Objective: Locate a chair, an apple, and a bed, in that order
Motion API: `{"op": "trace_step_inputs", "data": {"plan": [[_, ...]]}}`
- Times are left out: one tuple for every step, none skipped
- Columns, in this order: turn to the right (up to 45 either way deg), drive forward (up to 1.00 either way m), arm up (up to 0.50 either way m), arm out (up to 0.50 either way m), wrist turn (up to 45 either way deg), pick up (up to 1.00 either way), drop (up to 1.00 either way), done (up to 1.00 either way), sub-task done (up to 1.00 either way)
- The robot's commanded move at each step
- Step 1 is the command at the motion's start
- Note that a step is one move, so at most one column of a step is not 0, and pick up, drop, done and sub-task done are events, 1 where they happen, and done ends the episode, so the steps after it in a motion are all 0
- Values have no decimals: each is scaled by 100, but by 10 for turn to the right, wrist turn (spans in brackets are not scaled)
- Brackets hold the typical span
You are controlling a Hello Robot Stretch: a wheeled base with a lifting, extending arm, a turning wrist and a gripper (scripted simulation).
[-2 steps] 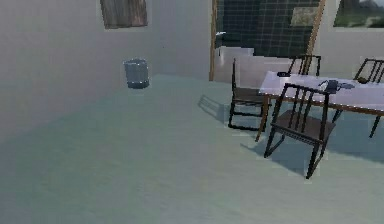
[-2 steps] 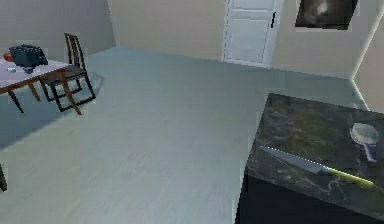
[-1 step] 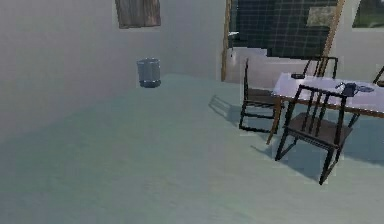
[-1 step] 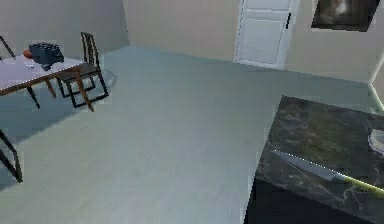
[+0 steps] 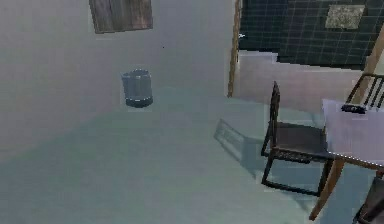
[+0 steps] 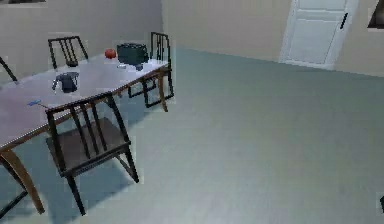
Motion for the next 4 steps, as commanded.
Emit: {"op": "trace_step_inputs", "data": {"plan": [[0,100,0,0,0,0,0,0,0],[-30,0,0,0,0,0,0,0,0],[0,40,0,0,0,0,0,0,0],[210,0,0,0,0,0,0,0,0]]}}
